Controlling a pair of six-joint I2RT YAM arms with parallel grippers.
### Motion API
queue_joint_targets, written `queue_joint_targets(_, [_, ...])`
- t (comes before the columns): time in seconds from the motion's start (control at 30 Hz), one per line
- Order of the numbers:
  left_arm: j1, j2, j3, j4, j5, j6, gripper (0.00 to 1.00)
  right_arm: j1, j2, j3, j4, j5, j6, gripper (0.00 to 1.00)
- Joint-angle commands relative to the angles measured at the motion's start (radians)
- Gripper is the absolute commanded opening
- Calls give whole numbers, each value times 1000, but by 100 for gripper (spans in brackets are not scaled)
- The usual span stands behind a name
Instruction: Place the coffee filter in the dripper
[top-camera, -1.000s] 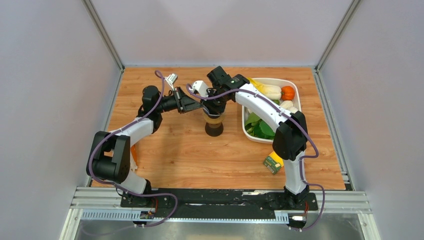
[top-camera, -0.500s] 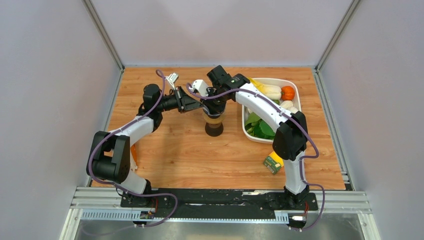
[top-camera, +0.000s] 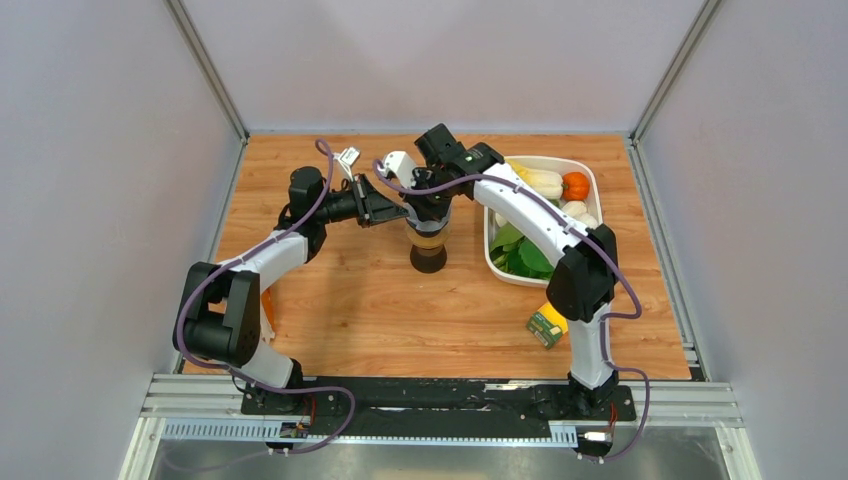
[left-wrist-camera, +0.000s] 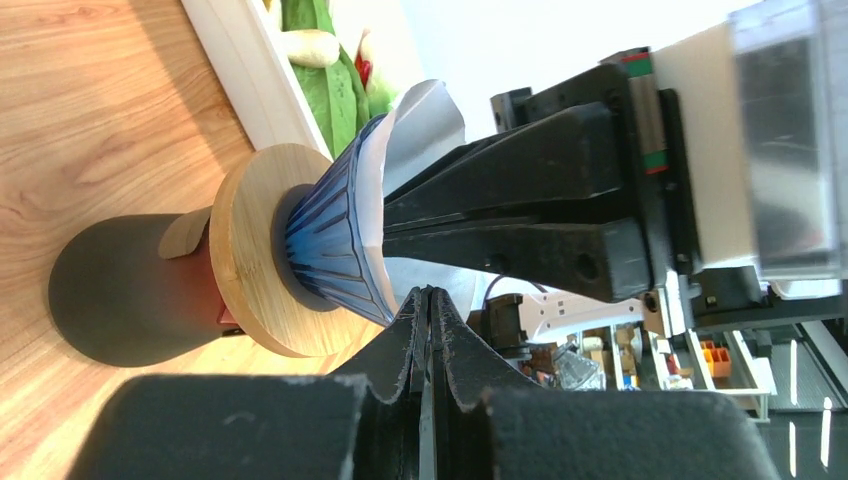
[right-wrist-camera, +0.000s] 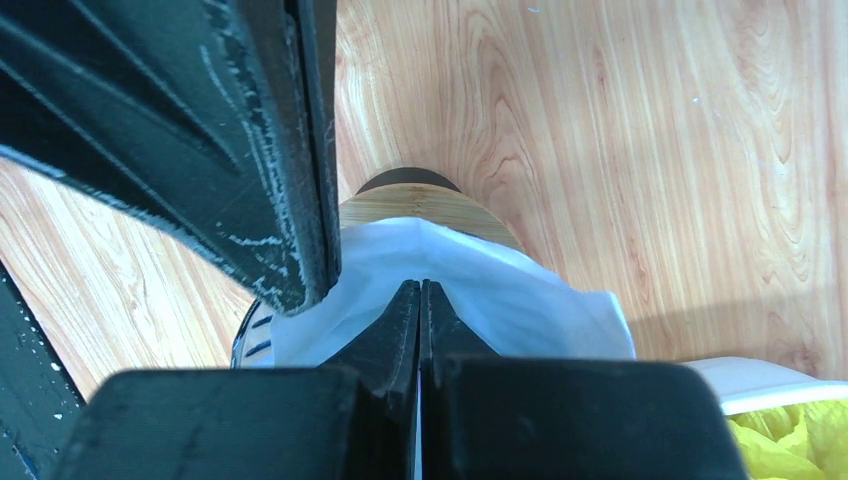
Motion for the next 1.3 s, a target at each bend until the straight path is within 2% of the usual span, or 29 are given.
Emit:
queue_joint_targets(0.0, [-4,-2,36,-5,-2,35,7,0,-71,52,-6,15,14,0])
queue_joint_targets(0.57, [-6,-18,45,-40,-2,73,7,-32,-160,74,43,-30,32,0])
queue_joint_targets(0.87, [-6,-50,49,-33,1,95,9,-60,-253,-32,141,-111,46,0])
queue_joint_targets(1.1, [-6,-78,67,-1,11,99,17,-70,-296,-80,174,-123,61,0])
queue_joint_targets(1.27, [-6,-90,100,-11,12,128,27,-82,-320,-105,197,-133,77,0])
